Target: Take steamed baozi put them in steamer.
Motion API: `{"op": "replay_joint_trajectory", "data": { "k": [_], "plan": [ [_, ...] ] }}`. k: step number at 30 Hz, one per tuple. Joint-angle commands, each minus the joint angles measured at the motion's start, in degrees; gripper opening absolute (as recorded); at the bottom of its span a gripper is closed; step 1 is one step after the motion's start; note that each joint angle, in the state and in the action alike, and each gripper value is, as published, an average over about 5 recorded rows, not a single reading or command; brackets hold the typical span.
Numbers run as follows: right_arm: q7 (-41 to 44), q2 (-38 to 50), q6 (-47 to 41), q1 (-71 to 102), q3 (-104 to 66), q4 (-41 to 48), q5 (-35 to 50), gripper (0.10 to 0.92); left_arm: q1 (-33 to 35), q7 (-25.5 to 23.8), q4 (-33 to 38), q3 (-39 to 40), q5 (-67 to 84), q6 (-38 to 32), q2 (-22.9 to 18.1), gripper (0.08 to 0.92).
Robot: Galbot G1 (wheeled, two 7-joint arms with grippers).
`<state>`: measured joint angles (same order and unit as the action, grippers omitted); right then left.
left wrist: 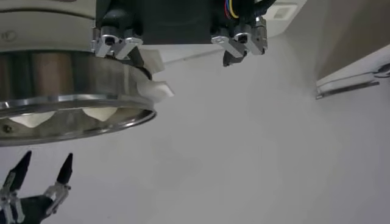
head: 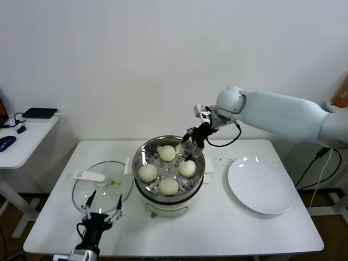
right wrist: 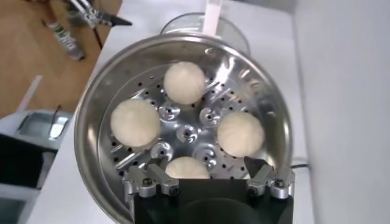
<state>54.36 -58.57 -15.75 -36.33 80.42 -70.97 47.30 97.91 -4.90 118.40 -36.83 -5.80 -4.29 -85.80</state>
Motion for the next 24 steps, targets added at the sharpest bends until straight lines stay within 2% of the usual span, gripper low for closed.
{"op": "replay_joint_trajectory", "data": {
  "k": [1,7,13,18,24],
  "plan": [
    [-7.96,15.99,2.47,10.25,-20.05,-8.55,-9.04,0.823,0.43,0.34,0.23,0.7,-0.43,-0.39,-0.18,0.823],
    [-19.12,23.44,3.06,31.15,-45.86,-14.06,-12.0,0.823,0.49,0.47,0.72,1.53,-0.81,-0.85,-0.75,0.823],
    [-29.64,26.91,7.16,55.68,-68.78,-20.34,-15.1,0.823,0.54,0.87,1.03,2.24,-0.79,-1.36,-0.88,0.823],
    [-33.9,22.93,10.0,77.56,-90.14,-24.51,-17.66,0.823,0.81,1.78,1.49,3.15,-0.82,-1.33,-0.91,0.823],
    [-36.55,13.03,14.95,96.31,-106.96,-27.86,-21.89,0.823,0.93,2.6,2.06,4.03,-1.03,-0.99,-0.97,0.823]
  ]
}}
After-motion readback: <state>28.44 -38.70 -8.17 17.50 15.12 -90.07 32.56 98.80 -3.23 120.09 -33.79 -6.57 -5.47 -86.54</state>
